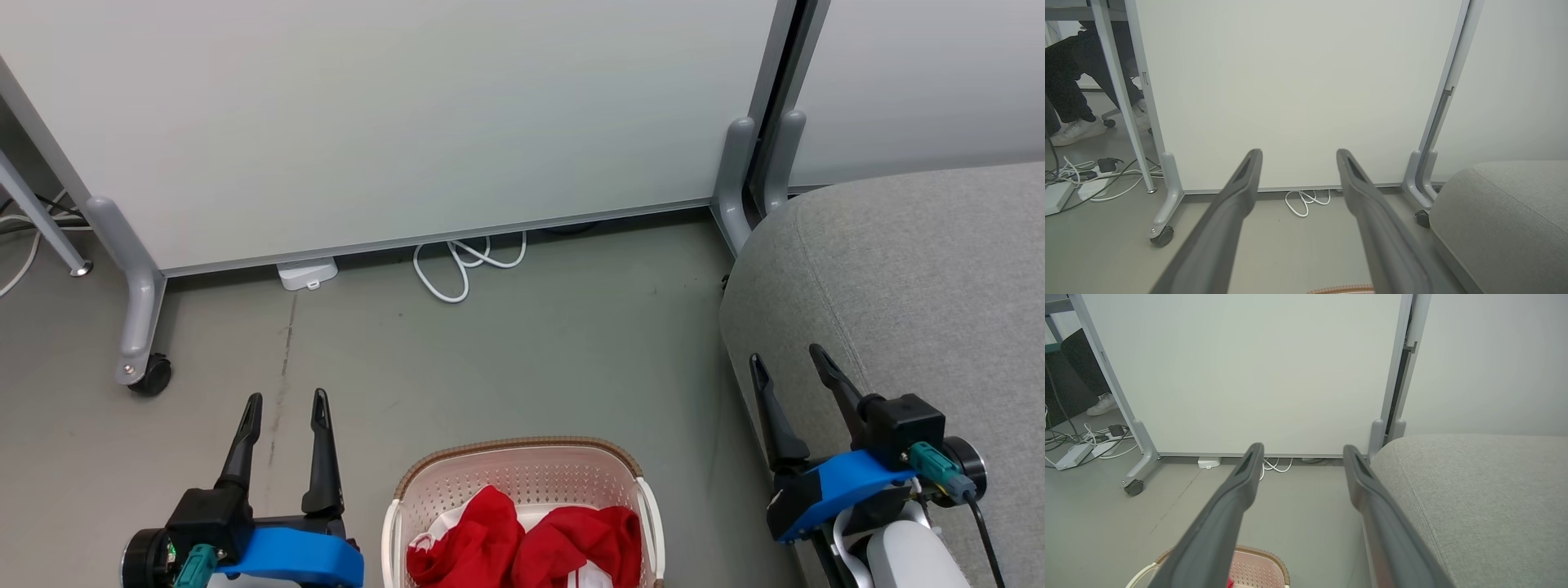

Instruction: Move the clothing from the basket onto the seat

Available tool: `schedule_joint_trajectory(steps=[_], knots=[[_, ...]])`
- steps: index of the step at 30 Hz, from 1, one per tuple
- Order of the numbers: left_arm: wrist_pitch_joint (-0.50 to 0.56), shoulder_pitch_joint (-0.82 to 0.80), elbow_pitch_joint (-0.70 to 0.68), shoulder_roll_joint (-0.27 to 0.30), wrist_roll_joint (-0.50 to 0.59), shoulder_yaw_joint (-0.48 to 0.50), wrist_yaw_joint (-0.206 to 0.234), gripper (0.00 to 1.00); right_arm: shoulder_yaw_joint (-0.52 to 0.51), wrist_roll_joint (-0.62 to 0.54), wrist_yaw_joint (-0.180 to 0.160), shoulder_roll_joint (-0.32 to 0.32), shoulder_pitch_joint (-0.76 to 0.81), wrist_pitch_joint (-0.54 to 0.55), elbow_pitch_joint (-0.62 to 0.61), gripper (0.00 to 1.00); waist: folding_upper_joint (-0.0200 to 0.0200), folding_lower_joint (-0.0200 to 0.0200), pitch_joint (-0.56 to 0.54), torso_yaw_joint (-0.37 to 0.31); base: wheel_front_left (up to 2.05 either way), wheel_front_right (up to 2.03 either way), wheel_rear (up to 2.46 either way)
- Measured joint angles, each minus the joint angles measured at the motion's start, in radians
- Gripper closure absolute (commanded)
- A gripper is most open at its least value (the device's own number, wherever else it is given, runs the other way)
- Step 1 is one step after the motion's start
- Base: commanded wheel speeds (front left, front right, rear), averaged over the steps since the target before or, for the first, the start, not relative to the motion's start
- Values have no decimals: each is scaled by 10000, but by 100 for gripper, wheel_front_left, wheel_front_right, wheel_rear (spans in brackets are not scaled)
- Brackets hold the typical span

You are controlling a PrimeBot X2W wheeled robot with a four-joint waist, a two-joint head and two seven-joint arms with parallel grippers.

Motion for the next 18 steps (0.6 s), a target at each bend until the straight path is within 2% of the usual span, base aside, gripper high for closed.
schedule_joint_trajectory(steps=[12,18], knots=[[-4,-27,278,-6,-272,-13,-58,0,217,151,0,-6,-319,4,-364,0,0,0,662,-257,0,0,0],[6,-805,1461,56,-213,-353,-324,0,326,157,0,-13,-999,0,-980,0,0,0,1718,-533,0,0,0]])
